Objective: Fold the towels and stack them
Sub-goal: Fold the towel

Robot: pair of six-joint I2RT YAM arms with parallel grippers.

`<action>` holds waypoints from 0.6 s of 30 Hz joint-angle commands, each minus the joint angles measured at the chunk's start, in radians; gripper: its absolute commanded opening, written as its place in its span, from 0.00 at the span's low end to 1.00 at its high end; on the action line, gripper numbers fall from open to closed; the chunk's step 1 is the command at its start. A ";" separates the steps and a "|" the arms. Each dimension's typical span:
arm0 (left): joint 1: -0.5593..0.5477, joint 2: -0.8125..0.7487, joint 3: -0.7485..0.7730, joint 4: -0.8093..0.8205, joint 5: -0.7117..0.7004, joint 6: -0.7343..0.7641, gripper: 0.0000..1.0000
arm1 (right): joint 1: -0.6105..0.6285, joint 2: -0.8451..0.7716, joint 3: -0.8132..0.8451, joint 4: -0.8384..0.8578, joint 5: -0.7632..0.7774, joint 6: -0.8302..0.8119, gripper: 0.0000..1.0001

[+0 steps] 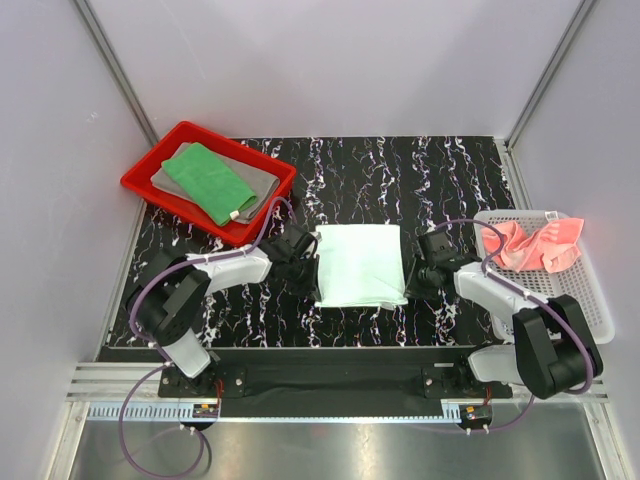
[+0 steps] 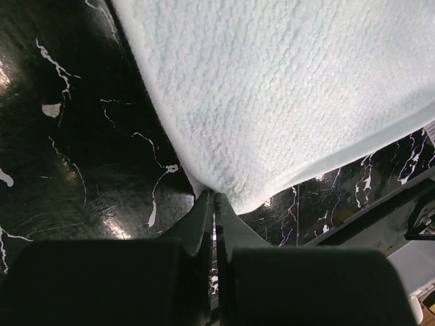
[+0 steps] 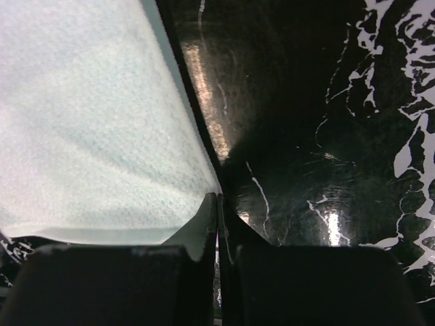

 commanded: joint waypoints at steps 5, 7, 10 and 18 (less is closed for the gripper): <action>-0.005 0.001 -0.022 -0.005 -0.049 0.015 0.00 | 0.007 0.050 -0.001 0.007 0.068 0.058 0.00; -0.004 -0.009 -0.032 -0.015 -0.072 0.015 0.00 | 0.009 0.038 -0.002 0.001 0.082 0.069 0.00; -0.005 -0.027 -0.051 -0.025 -0.092 0.020 0.00 | 0.009 0.035 0.001 -0.015 0.098 0.077 0.00; -0.005 -0.053 -0.080 -0.027 -0.106 0.028 0.00 | 0.009 0.027 -0.002 -0.029 0.138 0.098 0.00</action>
